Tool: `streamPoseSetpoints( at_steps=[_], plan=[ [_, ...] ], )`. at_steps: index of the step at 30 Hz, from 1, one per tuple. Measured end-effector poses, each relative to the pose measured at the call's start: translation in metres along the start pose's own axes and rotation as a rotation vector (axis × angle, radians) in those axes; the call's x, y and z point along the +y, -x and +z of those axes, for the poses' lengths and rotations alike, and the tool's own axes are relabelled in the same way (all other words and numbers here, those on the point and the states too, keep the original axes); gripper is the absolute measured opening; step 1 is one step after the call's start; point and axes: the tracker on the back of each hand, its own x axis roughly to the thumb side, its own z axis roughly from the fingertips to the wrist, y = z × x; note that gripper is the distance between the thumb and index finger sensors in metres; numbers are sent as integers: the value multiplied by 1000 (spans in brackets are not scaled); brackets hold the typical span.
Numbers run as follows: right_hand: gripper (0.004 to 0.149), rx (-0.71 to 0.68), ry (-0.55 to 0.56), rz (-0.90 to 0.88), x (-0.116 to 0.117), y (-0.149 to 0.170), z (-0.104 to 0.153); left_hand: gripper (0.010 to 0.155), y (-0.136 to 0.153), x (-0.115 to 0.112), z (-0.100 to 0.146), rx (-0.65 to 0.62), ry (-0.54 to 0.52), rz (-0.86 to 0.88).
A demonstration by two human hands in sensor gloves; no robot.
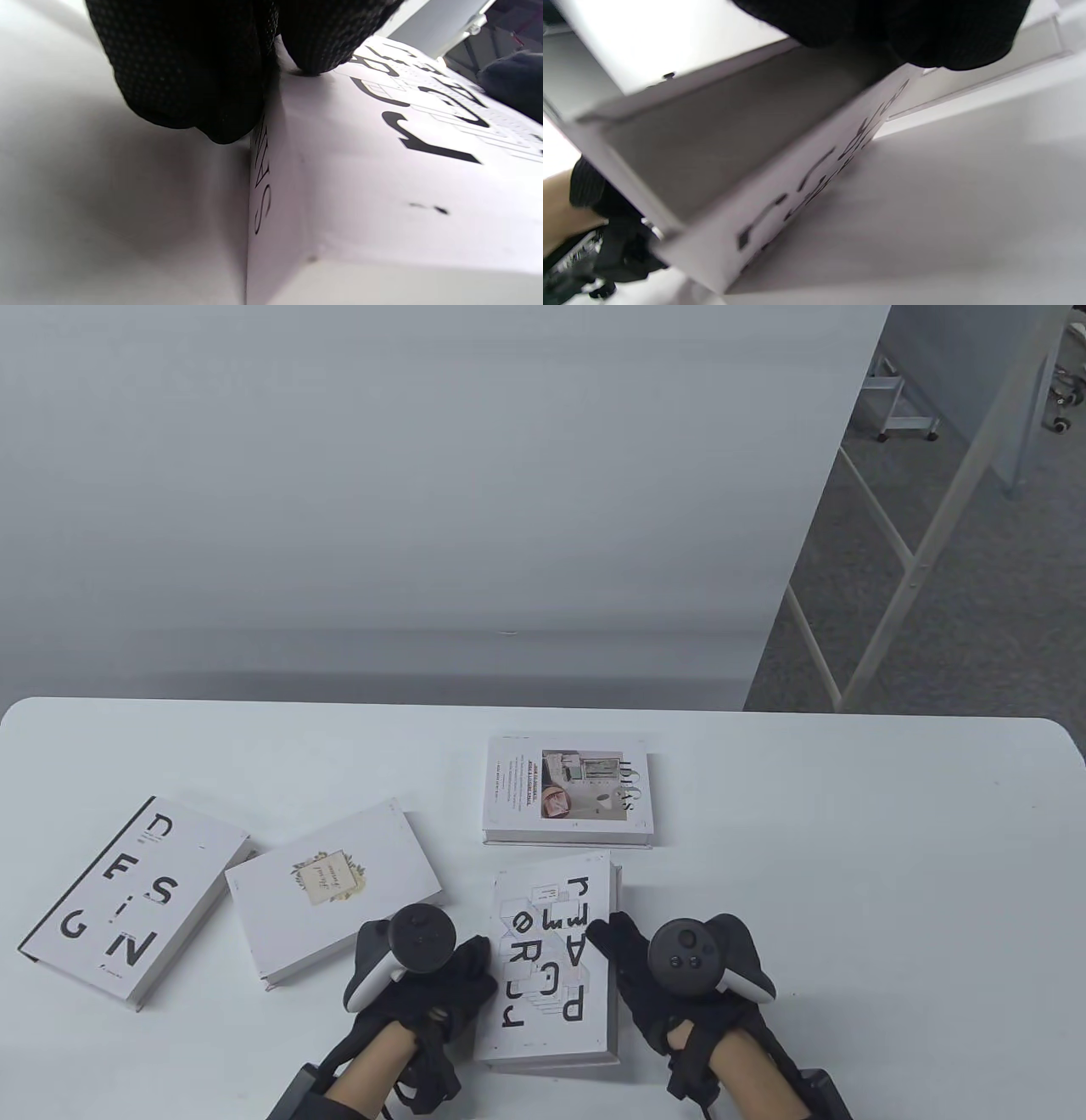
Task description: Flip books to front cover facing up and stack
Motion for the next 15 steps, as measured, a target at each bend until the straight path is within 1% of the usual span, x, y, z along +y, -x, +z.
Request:
streamPoseSetpoints(
  at_steps=[3,9,12,15],
  plan=[
    [63,-55,22,92,4,-10,-1,62,2,1,1,12,-8,1],
    [76,-89,9,178,16,-15,-2,62,4,2,1,20,-14,-10],
    [80,-108,16,210,21,-17,-2,62,5,3,1,22,-15,-4],
    [85,-129,33,286,25,-23,-2,61,4,3,0,18,-20,-24]
  ],
)
